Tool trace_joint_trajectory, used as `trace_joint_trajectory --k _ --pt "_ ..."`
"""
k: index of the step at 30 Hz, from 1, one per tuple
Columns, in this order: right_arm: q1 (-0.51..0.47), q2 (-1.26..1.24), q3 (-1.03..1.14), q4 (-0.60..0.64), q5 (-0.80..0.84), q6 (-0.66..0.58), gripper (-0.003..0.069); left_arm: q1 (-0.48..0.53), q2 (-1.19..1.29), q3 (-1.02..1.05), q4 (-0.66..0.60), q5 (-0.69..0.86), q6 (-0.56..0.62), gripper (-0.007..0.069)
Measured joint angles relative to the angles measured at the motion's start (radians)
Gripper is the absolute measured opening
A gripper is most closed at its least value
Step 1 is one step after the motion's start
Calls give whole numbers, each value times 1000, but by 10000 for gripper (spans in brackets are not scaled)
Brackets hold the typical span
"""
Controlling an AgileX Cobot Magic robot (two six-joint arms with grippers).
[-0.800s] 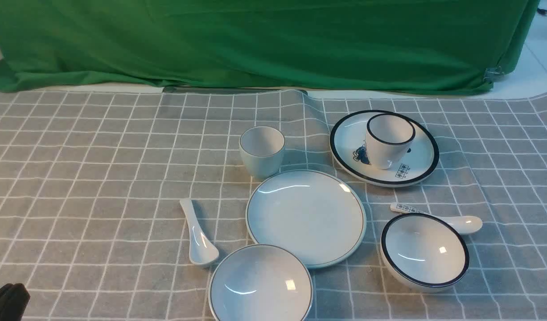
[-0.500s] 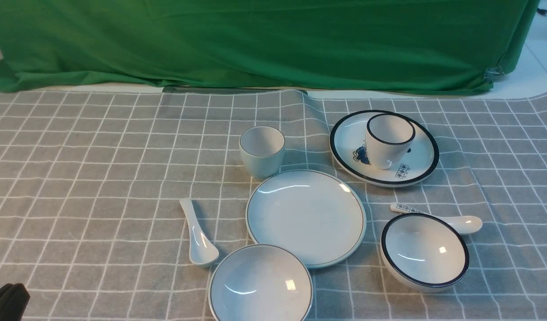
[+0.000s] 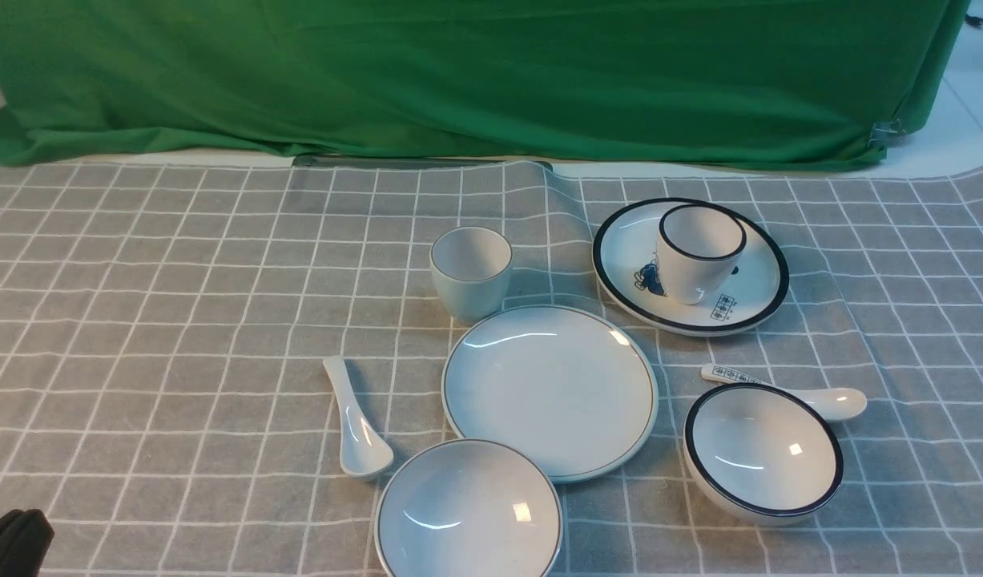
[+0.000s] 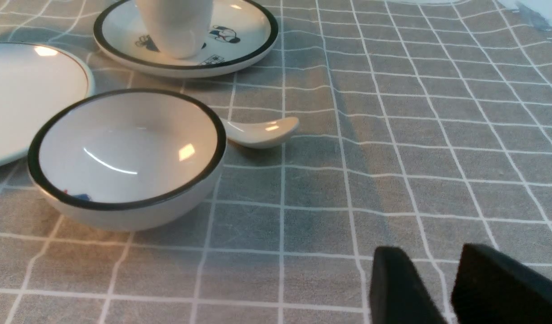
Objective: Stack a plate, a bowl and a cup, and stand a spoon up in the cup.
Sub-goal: Use the left arm to grab a blue rice bowl
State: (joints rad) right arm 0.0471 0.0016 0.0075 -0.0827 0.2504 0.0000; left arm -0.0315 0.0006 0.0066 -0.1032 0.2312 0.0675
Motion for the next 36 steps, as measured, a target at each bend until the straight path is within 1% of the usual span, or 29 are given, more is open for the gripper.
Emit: trace_joint_trajectory --k 5,8,10,14,17,18,19,20,21,22,24,25,26,28,30,31,33,34,36 --pt "0 0 0 0 0 0 242 0 0 0 4 0 0 17" --pt "0 0 0 0 0 0 242 0 0 0 39 -16 2 17" --pt "0 0 0 0 0 0 242 0 0 0 21 -45 -3 17" --pt "0 0 0 0 -3 0 242 0 0 0 -159 -204 -24 17" --pt "0 0 0 4 -16 0 242 0 0 0 -245 -317 -44 17" --pt "0 0 0 39 -48 6 242 0 0 0 -277 -407 -75 17" --pt "0 0 0 76 -74 21 242 0 0 0 -281 -444 -92 17" --pt "0 0 0 147 -126 60 242 0 0 0 -290 -528 -138 17" --pt "0 0 0 160 -135 68 242 0 0 0 -290 -543 -138 17" --pt "0 0 0 274 -211 149 242 0 0 0 -293 -685 -237 17" --pt "0 0 0 328 -283 232 242 0 -1 -2 -293 -781 -310 17" --pt "0 0 0 352 -332 270 242 0 0 -25 -293 -791 -364 17" --pt "0 0 0 364 -367 295 242 0 3 -55 -290 -771 -392 17" --pt "0 0 0 378 -428 309 242 0 35 -160 -274 -660 -426 17" --pt "0 0 0 384 -469 293 239 0 106 -310 -226 -470 -439 17" --pt "0 0 0 385 -485 276 239 0 199 -437 -192 -266 -438 17" --pt "0 0 0 386 -498 254 239 0 328 -557 -173 -25 -399 17" --pt "0 0 0 386 -507 248 239 0 419 -635 -174 137 -342 17" --pt "0 0 0 386 -534 248 239 0 529 -720 -186 309 -249 17"
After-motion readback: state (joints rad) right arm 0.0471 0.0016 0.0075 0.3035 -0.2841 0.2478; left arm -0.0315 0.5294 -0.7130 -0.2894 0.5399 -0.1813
